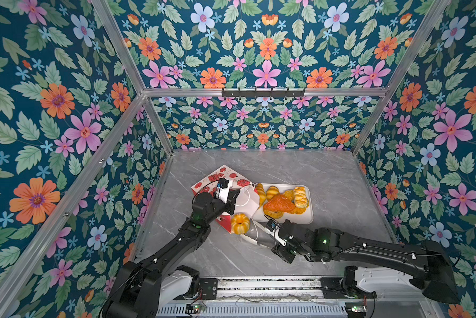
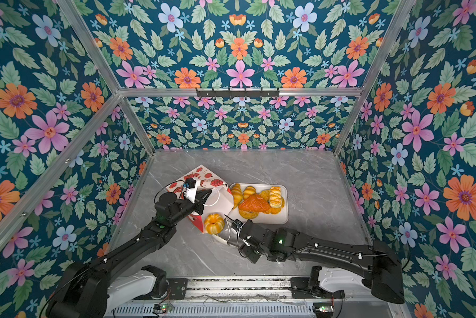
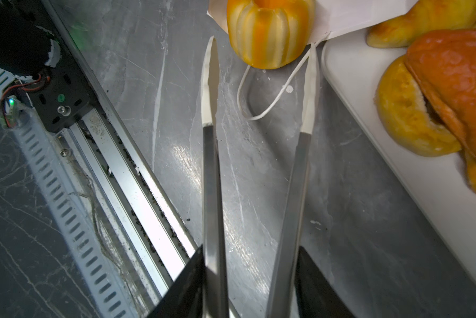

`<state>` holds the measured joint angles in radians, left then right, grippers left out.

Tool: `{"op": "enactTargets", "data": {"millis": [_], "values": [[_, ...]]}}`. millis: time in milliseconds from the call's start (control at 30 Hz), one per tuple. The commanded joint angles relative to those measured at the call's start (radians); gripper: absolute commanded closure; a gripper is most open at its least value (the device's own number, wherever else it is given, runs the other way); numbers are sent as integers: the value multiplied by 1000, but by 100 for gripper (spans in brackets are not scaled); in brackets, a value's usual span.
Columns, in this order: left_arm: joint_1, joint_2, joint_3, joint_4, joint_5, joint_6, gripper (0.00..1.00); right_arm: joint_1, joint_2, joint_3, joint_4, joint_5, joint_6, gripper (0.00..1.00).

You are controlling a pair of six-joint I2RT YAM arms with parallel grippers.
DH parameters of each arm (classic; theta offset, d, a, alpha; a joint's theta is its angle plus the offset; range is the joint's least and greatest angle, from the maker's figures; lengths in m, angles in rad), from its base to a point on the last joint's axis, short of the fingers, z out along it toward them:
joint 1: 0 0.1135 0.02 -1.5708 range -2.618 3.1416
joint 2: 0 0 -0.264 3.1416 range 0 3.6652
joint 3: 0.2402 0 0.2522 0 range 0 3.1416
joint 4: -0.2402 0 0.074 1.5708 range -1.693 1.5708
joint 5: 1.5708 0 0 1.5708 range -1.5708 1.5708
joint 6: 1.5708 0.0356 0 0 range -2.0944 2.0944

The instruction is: Take the fake bread out of the paper bag

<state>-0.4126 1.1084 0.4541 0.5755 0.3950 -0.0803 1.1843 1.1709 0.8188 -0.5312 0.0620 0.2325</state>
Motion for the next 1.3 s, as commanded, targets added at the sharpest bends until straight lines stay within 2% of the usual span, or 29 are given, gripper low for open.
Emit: {"op": "enactTargets", "data": {"millis": [0,200,333,700,867,1267], "values": [[1,-1,-1,37,7,-10,96,1,-28,-7,-25,36,28,51],[1,-4,-4,37,5,-12,96,1,-74,-24,-44,74,36,51],[1,-4,-3,36,5,-12,96,1,-92,-38,-6,57,28,51],[1,8,-1,47,10,-16,96,-3,-20,-12,71,55,-26,50],[0,13,-2,53,16,-19,96,-40,34,-10,114,26,-31,49],[1,18,-10,66,19,-23,96,-96,60,-6,178,-48,-53,47]]}}
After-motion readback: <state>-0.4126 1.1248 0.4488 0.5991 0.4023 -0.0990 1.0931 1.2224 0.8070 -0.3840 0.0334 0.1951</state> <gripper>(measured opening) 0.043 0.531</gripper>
